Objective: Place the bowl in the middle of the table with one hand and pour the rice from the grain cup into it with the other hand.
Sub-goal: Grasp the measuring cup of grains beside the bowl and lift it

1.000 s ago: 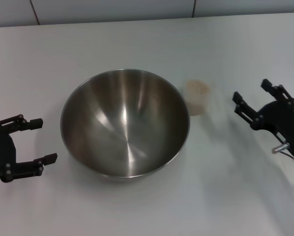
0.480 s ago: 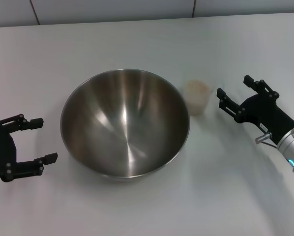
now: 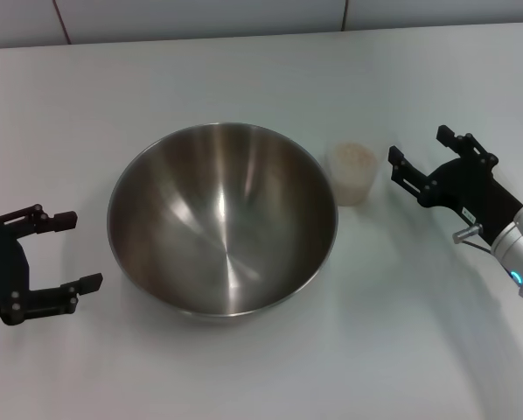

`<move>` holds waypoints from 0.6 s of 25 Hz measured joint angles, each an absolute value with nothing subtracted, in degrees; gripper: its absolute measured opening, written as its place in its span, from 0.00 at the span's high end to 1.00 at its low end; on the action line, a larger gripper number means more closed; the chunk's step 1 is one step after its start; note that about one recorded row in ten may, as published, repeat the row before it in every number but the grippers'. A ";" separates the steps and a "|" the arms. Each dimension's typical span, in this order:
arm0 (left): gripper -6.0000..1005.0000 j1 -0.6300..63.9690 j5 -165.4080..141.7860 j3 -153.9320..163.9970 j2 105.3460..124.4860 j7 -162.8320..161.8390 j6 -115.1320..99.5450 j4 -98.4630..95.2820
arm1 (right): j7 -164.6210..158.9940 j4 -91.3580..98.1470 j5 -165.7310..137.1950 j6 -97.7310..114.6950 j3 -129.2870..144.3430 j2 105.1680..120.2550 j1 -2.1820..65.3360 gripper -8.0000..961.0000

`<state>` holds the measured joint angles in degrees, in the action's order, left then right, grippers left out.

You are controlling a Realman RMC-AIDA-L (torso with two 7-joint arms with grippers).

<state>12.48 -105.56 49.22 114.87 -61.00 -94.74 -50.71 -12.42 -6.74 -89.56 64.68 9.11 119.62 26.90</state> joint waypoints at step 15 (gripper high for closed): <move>0.19 12.66 -105.73 49.22 114.87 -60.99 -94.74 -50.57 | -12.39 -6.51 -89.56 62.28 8.68 119.61 29.35 0.16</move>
